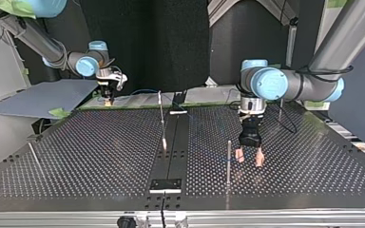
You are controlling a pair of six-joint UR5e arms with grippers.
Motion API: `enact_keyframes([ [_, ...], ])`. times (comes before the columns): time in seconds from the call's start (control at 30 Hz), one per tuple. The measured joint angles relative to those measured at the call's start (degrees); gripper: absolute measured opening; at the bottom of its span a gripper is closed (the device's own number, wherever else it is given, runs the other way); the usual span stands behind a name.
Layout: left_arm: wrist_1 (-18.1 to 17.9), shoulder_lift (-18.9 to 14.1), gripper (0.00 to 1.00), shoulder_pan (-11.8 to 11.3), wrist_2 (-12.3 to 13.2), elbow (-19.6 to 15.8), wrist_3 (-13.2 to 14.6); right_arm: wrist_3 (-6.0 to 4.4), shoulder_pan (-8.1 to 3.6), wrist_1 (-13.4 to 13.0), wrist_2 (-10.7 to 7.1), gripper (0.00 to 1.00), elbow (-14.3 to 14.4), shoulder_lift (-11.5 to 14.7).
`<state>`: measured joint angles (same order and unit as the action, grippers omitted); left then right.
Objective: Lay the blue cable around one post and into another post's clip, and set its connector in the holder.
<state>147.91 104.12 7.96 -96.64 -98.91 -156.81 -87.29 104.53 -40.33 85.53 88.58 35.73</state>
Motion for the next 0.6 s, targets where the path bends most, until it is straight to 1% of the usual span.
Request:
enact_keyframes([
  [0.13,0.0,0.4,1.00,-0.2,0.2,0.1,-1.0,0.34,-0.07,1.5,0.13,0.00,0.0,1.5],
  [0.2,0.0,0.8,1.00,-0.2,0.5,0.2,-1.2,0.39,0.10,2.6,0.15,0.00,0.0,2.5],
  [0.3,-0.1,1.4,1.00,-0.1,1.1,0.2,-1.2,0.31,0.35,4.2,0.26,0.00,0.2,4.2],
  [0.37,-0.1,1.5,1.00,-0.1,1.3,0.2,-1.2,0.13,0.29,5.2,0.51,0.00,0.6,5.2],
  [0.47,-0.1,1.6,1.00,0.0,1.5,0.2,-1.1,-0.58,-0.02,6.6,0.90,0.00,1.6,6.8],
  [0.6,-0.1,1.6,1.00,0.1,1.6,0.2,-1.1,-2.05,-0.21,7.7,1.18,0.00,3.0,9.0],
])
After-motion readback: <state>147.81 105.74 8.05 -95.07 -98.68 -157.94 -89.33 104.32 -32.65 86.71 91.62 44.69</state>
